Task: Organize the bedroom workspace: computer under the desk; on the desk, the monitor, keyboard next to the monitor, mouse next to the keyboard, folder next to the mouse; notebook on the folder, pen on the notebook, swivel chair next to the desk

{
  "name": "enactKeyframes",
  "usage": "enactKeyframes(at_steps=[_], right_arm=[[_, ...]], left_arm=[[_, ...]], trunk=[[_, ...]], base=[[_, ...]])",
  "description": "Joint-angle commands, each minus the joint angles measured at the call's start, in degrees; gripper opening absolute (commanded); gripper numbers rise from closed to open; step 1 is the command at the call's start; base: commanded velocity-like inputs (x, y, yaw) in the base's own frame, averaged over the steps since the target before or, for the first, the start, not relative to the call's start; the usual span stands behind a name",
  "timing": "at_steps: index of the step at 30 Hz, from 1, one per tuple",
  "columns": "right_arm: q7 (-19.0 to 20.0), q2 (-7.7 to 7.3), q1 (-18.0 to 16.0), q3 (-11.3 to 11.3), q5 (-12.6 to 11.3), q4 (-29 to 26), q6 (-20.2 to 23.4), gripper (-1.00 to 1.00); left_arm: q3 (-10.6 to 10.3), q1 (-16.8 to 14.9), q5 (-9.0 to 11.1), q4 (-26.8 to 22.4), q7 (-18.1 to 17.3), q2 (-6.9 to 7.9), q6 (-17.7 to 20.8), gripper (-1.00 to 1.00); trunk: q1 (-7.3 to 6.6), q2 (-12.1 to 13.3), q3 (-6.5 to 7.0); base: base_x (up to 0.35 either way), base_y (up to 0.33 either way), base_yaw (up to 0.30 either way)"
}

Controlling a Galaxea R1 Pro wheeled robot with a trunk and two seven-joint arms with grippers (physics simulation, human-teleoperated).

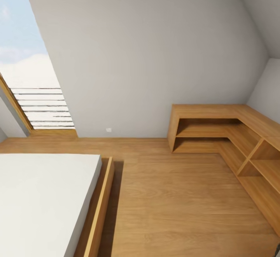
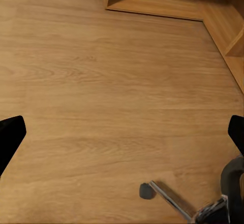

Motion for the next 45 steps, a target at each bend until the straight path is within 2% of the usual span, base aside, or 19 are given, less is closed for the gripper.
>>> enactKeyframes(at_steps=[1, 45], right_arm=[[-0.3, 0.0, 0.0, 0.5, -0.2, 0.0, -0.1, 1.0], [-0.3, 0.0, 0.0, 0.5, -0.2, 0.0, -0.1, 1.0]], left_arm=[[-0.4, 0.0, 0.5, -0.1, 0.3, 0.04, -0.1, 1.0], [-0.4, 0.0, 0.5, -0.1, 0.2, 0.04, -0.1, 1.0]], trunk=[[0.07, -0.1, -0.1], [0.07, -0.1, -0.1]], base=[[0.32, 0.0, 0.0], [0.32, -0.011, 0.0]])
